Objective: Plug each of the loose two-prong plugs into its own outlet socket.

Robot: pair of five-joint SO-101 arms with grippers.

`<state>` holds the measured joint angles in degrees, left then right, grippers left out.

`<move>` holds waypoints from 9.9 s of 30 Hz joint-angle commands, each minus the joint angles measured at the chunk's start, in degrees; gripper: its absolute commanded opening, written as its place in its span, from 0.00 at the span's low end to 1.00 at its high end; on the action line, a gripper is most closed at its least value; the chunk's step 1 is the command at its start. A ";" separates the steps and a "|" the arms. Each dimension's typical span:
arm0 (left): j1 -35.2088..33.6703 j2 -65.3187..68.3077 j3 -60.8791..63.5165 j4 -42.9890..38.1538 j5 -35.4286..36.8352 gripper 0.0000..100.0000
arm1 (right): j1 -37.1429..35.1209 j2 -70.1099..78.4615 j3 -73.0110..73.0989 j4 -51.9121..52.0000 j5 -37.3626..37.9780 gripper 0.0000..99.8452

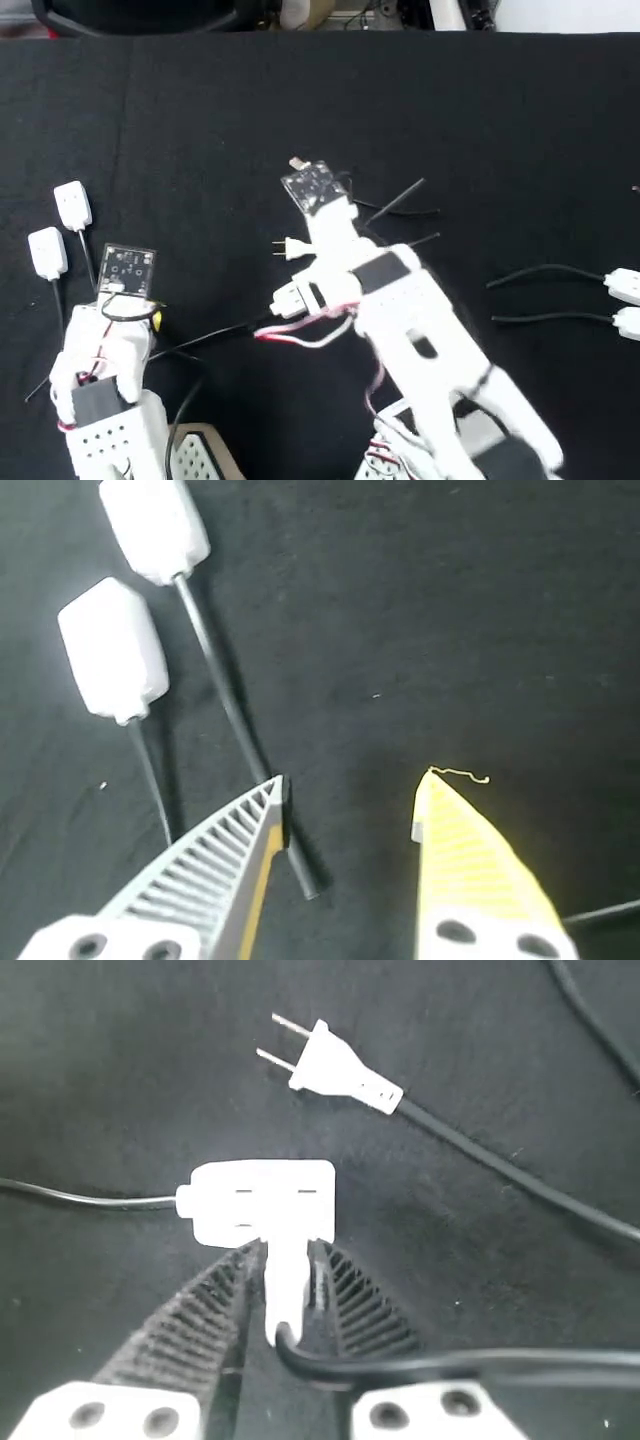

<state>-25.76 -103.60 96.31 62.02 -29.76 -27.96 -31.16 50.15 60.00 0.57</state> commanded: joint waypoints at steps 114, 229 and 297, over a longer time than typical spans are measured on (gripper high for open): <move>-1.71 -0.26 1.01 0.09 -0.35 0.21 | 70.42 46.20 -53.05 -7.82 54.59 0.01; -2.15 -0.26 1.01 0.18 -0.44 0.21 | 3.96 61.49 -64.04 20.57 -18.02 0.17; -2.15 -0.26 1.01 0.18 -0.44 0.21 | 13.27 55.25 -48.92 -0.35 -40.70 0.18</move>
<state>-27.43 -103.60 96.31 62.02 -29.85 -14.95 24.92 1.36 62.11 -39.34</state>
